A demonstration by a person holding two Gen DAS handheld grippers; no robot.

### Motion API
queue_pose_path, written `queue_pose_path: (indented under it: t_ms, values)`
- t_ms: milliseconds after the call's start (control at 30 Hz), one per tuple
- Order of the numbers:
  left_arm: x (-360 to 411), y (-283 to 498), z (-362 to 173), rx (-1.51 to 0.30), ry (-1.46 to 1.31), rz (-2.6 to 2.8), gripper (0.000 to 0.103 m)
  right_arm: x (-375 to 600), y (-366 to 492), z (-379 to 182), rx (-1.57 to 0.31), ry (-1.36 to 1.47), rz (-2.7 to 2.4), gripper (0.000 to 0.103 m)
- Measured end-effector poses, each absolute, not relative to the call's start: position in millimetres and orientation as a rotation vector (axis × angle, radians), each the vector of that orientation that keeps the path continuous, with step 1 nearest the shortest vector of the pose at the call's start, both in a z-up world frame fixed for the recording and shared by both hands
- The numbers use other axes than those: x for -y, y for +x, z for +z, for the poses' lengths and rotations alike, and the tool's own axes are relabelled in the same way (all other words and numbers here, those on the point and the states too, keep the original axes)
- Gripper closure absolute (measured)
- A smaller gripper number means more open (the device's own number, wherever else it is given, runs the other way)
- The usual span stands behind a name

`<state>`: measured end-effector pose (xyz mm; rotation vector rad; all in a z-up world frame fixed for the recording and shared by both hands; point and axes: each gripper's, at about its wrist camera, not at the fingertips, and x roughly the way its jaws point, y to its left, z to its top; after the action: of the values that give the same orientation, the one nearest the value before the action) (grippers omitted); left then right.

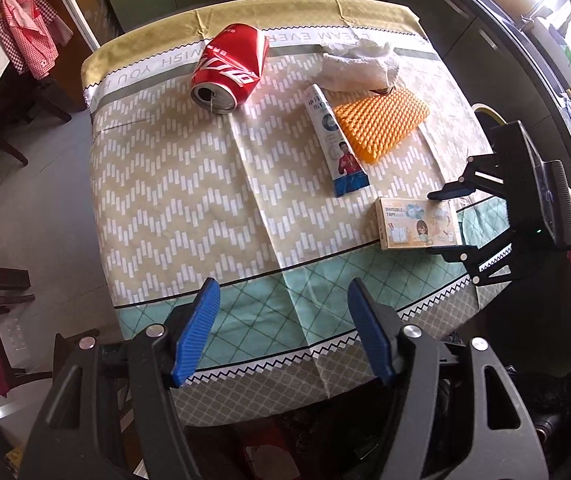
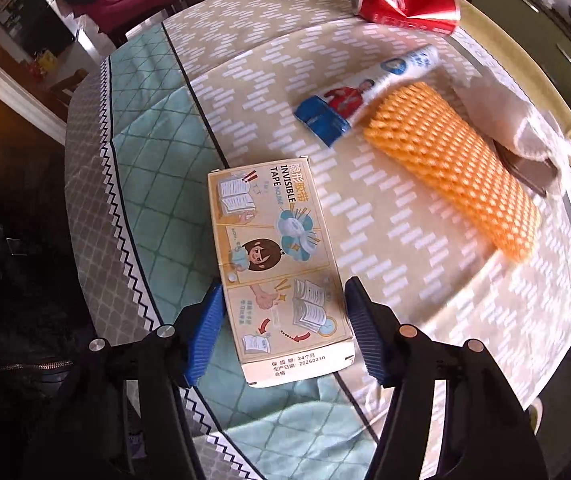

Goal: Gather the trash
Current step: 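Grasp the invisible-tape box with the right gripper, then carry the tape box over the trash bin and open the right gripper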

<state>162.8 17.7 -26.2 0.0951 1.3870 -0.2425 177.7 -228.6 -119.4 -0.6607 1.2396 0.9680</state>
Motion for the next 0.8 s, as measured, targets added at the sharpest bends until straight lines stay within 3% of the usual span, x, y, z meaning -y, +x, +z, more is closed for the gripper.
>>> queue_pose_path:
  t_ms: [367, 733, 800]
  values:
    - [43.2, 177.2, -34.3, -1.389, 0.204, -0.353, 0.038, 394.4, 211.4, -69.8, -1.201, -0.351, 0.598, 0.044]
    - [103.3, 195.6, -52.5, -1.421, 0.323, -0.446, 0.038, 586.1, 255.7, -115.2, -1.317, -0.071, 0.124, 0.042]
    - [111.6, 199.6, -54.1, -1.421, 0.346, -0.461, 0.038, 600.7, 261.0, -124.2, -1.316, -0.061, 0.058, 0.024]
